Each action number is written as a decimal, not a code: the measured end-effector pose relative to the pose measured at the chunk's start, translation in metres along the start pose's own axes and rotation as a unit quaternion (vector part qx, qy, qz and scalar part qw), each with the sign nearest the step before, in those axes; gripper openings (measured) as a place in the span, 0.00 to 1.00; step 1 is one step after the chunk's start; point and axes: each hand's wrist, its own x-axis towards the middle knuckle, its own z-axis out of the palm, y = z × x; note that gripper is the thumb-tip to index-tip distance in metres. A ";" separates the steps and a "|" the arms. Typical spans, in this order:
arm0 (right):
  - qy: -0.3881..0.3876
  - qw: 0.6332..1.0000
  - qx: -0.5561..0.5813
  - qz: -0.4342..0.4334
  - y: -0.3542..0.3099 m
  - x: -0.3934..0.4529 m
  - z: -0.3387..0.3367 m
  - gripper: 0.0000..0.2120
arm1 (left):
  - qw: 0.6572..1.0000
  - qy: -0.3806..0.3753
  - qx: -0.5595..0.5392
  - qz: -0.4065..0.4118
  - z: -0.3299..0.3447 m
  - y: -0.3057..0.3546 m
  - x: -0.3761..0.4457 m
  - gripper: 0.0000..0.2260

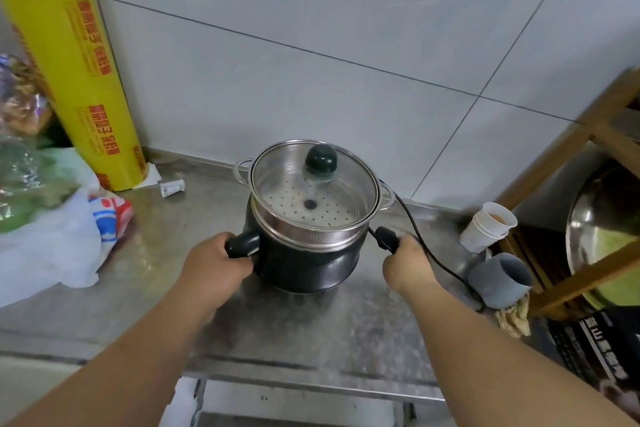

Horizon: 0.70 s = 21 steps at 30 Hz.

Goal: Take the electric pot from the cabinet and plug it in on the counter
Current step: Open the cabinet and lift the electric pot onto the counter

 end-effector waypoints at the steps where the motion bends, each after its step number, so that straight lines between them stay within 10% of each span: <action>1: -0.018 0.999 -0.028 -0.011 0.001 0.002 0.005 0.23 | 1.000 0.001 0.002 0.003 0.001 -0.001 0.001 0.06; 13: -0.008 0.992 -0.129 -0.013 0.016 -0.012 0.013 0.25 | 0.995 -0.052 0.082 0.018 0.002 0.006 0.000 0.07; 17: -0.003 0.997 -0.067 -0.035 0.021 -0.035 0.012 0.25 | 0.989 -0.034 0.146 0.013 -0.004 0.000 -0.010 0.35; 21: -0.013 0.996 -0.022 -0.082 0.026 -0.064 0.011 0.24 | 0.992 0.066 0.107 0.012 -0.008 -0.018 -0.047 0.32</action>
